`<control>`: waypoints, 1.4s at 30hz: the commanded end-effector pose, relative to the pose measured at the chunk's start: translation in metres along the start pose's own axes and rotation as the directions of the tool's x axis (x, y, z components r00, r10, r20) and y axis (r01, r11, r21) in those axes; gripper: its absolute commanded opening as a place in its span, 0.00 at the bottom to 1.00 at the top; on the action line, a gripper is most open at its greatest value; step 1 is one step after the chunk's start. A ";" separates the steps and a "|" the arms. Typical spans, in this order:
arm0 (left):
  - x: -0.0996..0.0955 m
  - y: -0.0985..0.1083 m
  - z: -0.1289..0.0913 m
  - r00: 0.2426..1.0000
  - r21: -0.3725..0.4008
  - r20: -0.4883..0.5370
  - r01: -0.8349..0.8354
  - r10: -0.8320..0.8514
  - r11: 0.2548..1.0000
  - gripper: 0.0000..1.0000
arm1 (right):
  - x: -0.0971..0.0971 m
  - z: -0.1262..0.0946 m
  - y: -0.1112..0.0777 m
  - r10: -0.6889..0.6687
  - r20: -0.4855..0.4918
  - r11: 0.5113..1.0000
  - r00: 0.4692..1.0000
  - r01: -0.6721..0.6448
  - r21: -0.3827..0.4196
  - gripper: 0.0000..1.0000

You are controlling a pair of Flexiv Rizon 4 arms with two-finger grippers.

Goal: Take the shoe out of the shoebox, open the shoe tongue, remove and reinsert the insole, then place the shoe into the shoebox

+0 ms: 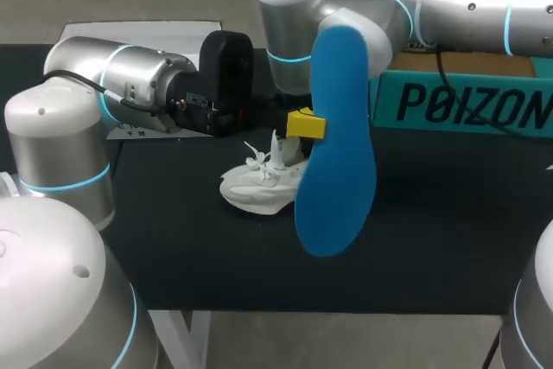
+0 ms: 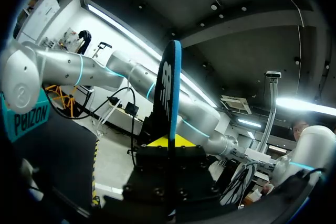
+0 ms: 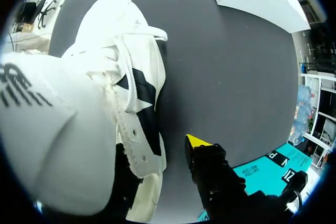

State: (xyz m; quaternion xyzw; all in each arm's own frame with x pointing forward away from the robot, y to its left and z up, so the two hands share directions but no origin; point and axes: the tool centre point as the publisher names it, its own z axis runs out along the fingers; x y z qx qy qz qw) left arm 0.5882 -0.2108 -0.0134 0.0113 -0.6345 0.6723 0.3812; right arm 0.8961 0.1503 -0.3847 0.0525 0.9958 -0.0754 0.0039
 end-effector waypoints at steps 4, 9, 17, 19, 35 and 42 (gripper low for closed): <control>0.000 0.001 0.001 1.000 0.002 0.000 -0.001 0.001 1.000 0.00 | 0.018 -0.023 -0.036 0.344 -0.219 0.935 0.913 -0.355 -0.009 0.00; 0.000 0.001 0.001 1.000 0.002 0.000 -0.001 0.001 1.000 0.00 | 0.027 -0.042 -0.049 0.715 -0.393 0.674 0.578 -0.719 0.168 0.00; 0.000 0.001 0.001 1.000 0.002 0.000 -0.001 0.001 1.000 0.00 | 0.037 -0.054 -0.033 0.868 -0.476 0.285 0.142 -0.927 0.243 0.00; 0.000 0.001 0.001 1.000 0.002 0.000 -0.001 0.001 1.000 0.00 | 0.035 -0.053 -0.026 0.846 -0.518 0.277 0.124 -0.933 0.229 0.00; 0.000 0.001 0.001 1.000 0.002 0.000 -0.001 0.001 1.000 0.00 | 0.037 -0.033 0.002 0.755 -0.656 0.230 0.027 -0.947 0.226 0.00; 0.000 0.001 0.001 1.000 0.002 0.000 -0.001 0.001 1.000 0.00 | 0.032 -0.030 -0.002 0.749 -0.661 0.241 0.046 -0.948 0.207 0.00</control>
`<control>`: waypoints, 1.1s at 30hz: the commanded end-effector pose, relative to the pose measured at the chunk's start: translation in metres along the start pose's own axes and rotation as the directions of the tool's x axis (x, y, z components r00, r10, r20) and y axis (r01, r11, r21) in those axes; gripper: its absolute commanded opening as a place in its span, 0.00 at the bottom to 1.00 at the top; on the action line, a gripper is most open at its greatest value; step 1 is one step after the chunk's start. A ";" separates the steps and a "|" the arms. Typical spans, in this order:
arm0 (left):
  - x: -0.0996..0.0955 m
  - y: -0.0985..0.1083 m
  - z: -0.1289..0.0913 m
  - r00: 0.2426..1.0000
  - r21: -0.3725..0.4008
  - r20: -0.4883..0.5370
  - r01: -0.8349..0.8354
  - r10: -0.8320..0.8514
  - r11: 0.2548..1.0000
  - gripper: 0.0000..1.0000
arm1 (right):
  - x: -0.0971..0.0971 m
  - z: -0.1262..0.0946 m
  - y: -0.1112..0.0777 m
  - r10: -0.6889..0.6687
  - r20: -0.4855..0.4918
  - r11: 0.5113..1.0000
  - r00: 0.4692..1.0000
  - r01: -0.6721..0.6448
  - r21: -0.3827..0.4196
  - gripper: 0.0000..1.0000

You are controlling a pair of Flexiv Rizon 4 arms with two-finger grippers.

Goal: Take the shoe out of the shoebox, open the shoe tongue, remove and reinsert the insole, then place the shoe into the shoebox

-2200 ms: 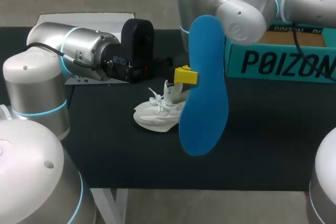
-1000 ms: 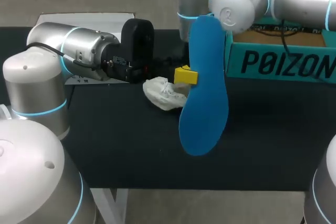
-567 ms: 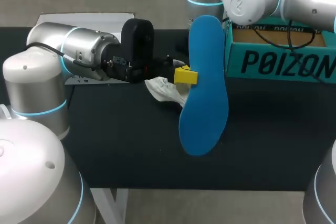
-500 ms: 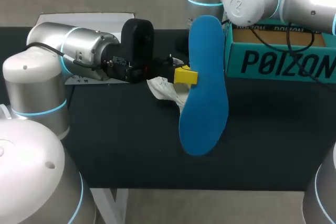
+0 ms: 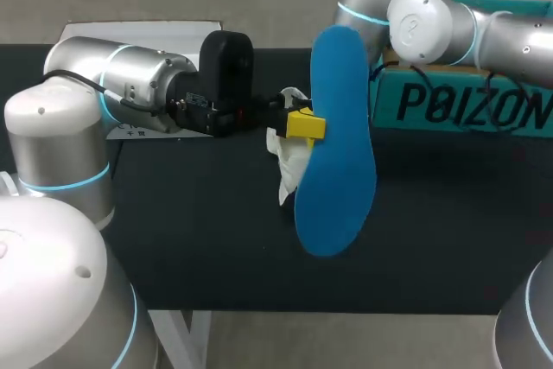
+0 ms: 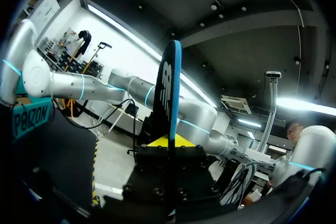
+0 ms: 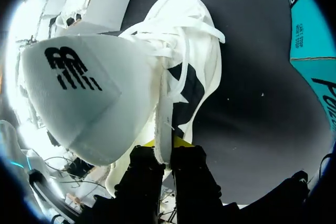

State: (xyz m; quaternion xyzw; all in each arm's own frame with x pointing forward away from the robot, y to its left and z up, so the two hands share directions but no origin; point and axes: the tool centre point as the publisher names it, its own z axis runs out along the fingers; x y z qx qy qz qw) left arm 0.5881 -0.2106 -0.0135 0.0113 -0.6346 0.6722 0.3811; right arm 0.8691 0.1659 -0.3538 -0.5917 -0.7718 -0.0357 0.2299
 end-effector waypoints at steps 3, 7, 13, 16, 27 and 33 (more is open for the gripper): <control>0.000 0.001 0.001 1.000 0.003 -0.001 -0.001 0.001 1.000 0.00 | -0.010 0.000 -0.003 0.145 -0.206 0.985 0.968 -0.162 -0.067 0.00; 0.000 0.001 0.001 1.000 0.003 -0.001 -0.001 0.001 1.000 0.00 | -0.009 -0.001 0.003 0.112 -0.183 0.989 0.977 -0.127 -0.070 0.00; 0.000 0.001 0.001 1.000 0.003 -0.001 -0.001 0.001 1.000 0.00 | -0.004 -0.010 0.010 -0.003 -0.137 0.995 0.991 -0.010 -0.097 0.00; 0.000 0.001 0.001 1.000 0.003 -0.001 -0.001 0.001 1.000 0.00 | -0.001 -0.012 0.012 -0.038 -0.119 0.994 0.992 0.025 -0.107 0.00; 0.000 0.001 0.001 1.000 0.003 -0.001 -0.001 0.001 1.000 0.00 | -0.003 0.009 0.019 -0.049 -0.120 0.996 0.992 0.040 -0.081 0.00; 0.000 0.001 0.001 1.000 0.003 -0.001 -0.001 0.001 1.000 0.00 | -0.005 0.016 0.018 -0.040 -0.115 0.999 0.993 0.039 -0.010 1.00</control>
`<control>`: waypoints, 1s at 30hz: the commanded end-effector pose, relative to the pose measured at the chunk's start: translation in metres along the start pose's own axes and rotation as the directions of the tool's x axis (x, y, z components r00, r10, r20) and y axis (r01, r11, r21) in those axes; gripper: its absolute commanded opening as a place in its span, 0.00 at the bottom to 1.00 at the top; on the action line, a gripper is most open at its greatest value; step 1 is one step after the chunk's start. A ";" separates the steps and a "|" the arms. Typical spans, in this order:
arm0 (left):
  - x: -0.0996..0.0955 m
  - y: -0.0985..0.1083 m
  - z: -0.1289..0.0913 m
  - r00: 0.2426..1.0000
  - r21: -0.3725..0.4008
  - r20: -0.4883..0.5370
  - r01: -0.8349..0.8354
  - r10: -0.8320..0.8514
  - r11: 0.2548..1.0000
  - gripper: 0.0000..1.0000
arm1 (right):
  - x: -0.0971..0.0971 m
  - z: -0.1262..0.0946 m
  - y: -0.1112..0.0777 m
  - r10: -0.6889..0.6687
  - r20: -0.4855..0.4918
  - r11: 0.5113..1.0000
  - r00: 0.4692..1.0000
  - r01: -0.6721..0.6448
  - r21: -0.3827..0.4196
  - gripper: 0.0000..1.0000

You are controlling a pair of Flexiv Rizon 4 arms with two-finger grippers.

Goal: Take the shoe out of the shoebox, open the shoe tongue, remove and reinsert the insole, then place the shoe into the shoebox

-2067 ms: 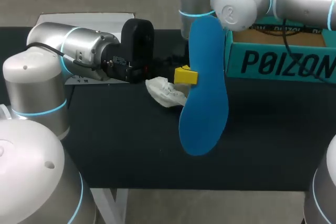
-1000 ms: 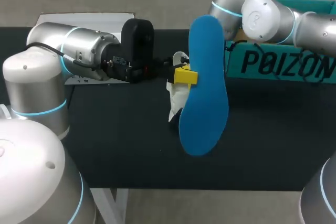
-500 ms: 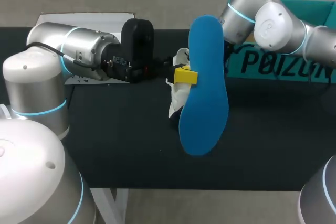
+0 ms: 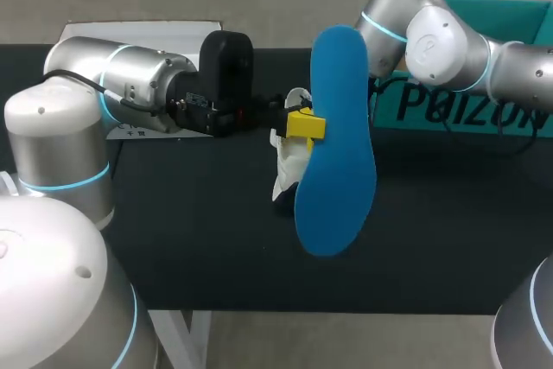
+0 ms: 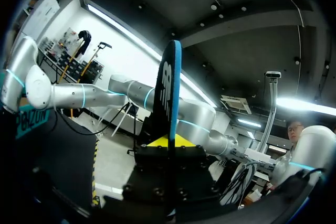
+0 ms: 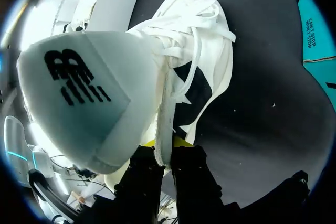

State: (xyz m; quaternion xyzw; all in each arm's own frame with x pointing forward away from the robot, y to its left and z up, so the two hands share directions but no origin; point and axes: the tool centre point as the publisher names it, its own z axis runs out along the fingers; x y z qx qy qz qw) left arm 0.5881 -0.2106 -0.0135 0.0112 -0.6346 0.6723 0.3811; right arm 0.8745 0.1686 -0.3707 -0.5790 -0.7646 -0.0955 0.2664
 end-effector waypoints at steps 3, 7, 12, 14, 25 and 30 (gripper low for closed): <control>0.000 0.001 0.001 1.000 0.003 -0.001 -0.001 0.001 1.000 0.00 | 0.009 -0.019 -0.003 -0.002 0.031 1.000 1.000 0.002 0.021 1.00; 0.000 0.001 0.001 1.000 0.003 -0.001 -0.001 0.001 1.000 0.00 | 0.013 -0.042 -0.014 -0.015 -0.035 1.000 0.999 0.015 -0.011 1.00; 0.000 0.001 0.001 1.000 0.003 -0.001 -0.001 0.001 1.000 0.00 | 0.024 -0.073 -0.018 -0.129 -0.081 0.991 0.988 0.125 -0.054 1.00; 0.000 0.001 0.001 1.000 0.003 -0.001 -0.001 0.001 1.000 0.00 | 0.024 -0.073 -0.018 -0.129 -0.081 0.991 0.988 0.125 -0.054 1.00; 0.000 0.001 0.001 1.000 0.003 -0.001 -0.001 0.001 1.000 0.00 | 0.021 -0.072 -0.018 -0.111 -0.163 0.993 0.980 0.102 -0.066 1.00; 0.000 0.001 0.001 1.000 0.003 -0.001 -0.001 0.001 1.000 0.00 | 0.029 -0.110 -0.023 -0.021 -0.506 0.970 0.862 -0.106 -0.221 1.00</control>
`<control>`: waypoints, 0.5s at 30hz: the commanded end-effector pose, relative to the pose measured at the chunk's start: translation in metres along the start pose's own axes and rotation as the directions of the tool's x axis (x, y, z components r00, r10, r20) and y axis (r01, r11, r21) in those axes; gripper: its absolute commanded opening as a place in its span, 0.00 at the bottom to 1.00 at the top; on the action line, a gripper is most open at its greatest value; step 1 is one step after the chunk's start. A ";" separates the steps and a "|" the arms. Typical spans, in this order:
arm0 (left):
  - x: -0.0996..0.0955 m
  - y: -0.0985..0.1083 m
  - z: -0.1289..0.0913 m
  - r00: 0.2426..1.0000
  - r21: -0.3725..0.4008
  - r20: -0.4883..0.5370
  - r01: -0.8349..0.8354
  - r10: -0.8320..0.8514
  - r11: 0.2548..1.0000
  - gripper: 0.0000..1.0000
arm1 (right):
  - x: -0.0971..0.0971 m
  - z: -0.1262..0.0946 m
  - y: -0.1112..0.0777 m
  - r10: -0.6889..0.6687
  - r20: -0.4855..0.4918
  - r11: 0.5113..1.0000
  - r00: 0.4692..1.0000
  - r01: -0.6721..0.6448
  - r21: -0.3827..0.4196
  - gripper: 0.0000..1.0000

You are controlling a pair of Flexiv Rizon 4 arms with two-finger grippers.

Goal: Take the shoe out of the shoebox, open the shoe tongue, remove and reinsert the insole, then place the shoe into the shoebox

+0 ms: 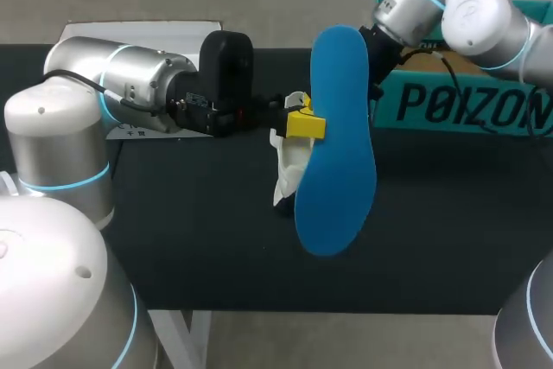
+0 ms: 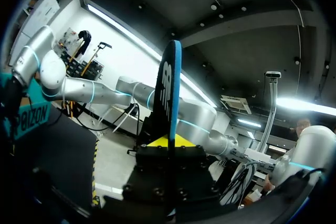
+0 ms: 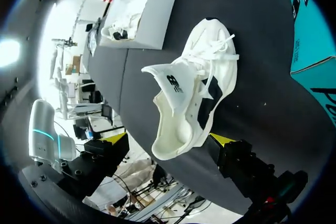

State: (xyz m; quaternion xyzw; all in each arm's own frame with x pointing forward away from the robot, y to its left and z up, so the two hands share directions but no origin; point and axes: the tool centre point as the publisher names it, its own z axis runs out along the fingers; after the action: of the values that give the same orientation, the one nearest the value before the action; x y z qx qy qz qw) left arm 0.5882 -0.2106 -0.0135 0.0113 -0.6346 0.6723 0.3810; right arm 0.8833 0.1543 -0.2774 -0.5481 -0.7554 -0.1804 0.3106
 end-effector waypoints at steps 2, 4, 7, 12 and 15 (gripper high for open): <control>0.000 0.001 0.001 1.000 0.003 -0.001 -0.001 0.001 1.000 0.00 | 0.008 -0.039 -0.013 0.049 -0.429 0.959 0.902 -0.163 -0.233 1.00; 0.000 0.001 0.001 1.000 0.003 -0.001 -0.001 0.001 1.000 0.00 | 0.016 -0.049 -0.015 0.024 -0.477 0.950 0.879 -0.169 -0.264 1.00; -0.009 -0.011 -0.008 0.986 -0.072 0.035 -0.158 0.161 0.985 0.00 | 0.027 -0.065 -0.020 0.010 -0.548 0.941 0.837 -0.193 -0.278 1.00; -0.020 -0.020 -0.021 0.936 -0.205 0.083 -0.321 0.343 0.925 0.00 | 0.041 -0.087 -0.029 0.019 -0.669 0.927 0.743 -0.264 -0.267 1.00; -0.024 -0.024 -0.028 0.899 -0.283 0.075 -0.396 0.432 0.873 0.00 | 0.048 -0.102 -0.034 0.001 -0.693 0.917 0.720 -0.277 -0.287 1.00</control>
State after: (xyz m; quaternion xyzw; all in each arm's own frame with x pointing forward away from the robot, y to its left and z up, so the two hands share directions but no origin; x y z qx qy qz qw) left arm 0.6244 -0.2052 -0.0177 -0.0686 -0.6862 0.6797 0.2500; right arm 0.8841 0.1251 -0.1694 -0.5478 -0.6322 -0.3333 0.4350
